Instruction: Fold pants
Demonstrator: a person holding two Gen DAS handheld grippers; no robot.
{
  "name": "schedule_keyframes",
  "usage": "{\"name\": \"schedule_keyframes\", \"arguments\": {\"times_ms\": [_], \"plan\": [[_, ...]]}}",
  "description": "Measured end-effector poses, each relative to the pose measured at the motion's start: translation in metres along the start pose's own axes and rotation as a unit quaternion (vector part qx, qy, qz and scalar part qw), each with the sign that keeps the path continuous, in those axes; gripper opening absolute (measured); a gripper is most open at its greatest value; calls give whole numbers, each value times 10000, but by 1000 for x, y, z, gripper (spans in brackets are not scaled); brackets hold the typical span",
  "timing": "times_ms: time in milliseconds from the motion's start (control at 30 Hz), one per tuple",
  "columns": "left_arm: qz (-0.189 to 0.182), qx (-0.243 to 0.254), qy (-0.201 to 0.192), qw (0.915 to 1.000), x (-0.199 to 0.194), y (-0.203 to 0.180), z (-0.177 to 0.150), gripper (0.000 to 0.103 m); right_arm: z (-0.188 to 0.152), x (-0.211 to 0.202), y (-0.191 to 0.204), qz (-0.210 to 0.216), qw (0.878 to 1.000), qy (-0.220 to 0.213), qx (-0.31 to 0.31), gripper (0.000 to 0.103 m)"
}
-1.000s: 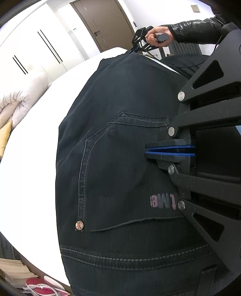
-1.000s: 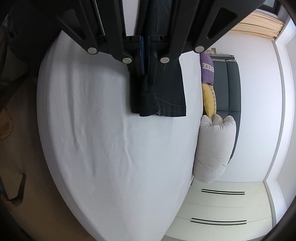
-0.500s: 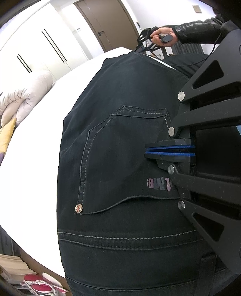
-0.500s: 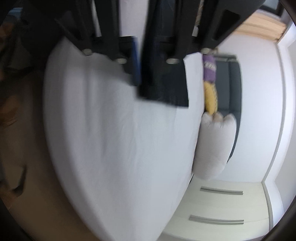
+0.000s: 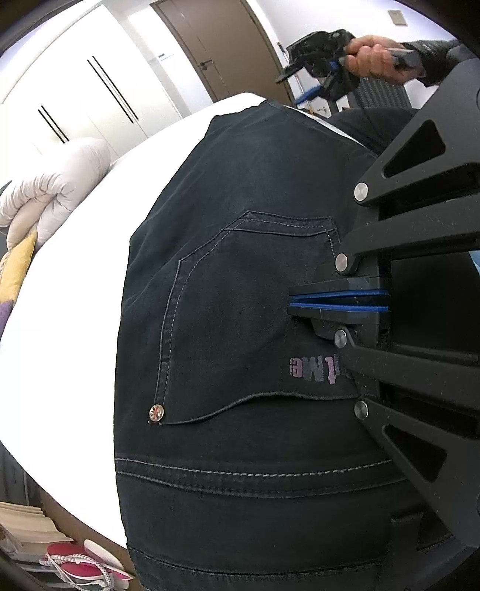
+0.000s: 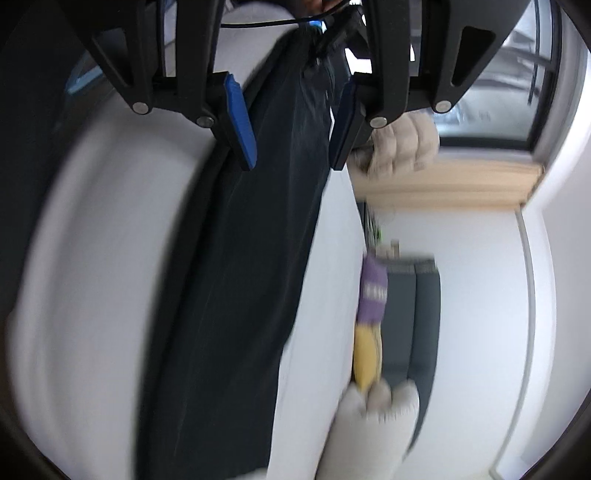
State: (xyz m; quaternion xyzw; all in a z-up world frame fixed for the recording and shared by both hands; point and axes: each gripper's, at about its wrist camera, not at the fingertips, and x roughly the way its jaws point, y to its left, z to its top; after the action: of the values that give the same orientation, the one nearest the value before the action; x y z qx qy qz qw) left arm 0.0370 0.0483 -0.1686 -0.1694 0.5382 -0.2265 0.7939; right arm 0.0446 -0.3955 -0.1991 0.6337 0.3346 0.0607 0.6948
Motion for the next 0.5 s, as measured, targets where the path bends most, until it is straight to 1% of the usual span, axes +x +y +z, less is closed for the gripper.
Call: {"name": "schedule_keyframes", "arguments": {"times_ms": [100, 133, 267, 367, 500], "plan": [[-30, -36, -15, 10000, -2, 1, -1, 2, -10, 22, -1, -123, 9990, 425, 65, 46], [-44, -48, -20, 10000, -2, 1, -1, 2, -13, 25, -3, -188, 9986, 488, 86, 47], [-77, -68, -25, 9999, -4, 3, -2, 2, -21, 28, -7, -284, 9978, 579, 120, 49], [-79, -77, -34, 9999, -4, 3, -2, 2, -17, 32, -4, -296, 9975, 617, 155, 52], [-59, -59, -32, 10000, -4, 3, -2, 2, -21, 38, -3, -317, 9967, 732, 148, 52]]}}
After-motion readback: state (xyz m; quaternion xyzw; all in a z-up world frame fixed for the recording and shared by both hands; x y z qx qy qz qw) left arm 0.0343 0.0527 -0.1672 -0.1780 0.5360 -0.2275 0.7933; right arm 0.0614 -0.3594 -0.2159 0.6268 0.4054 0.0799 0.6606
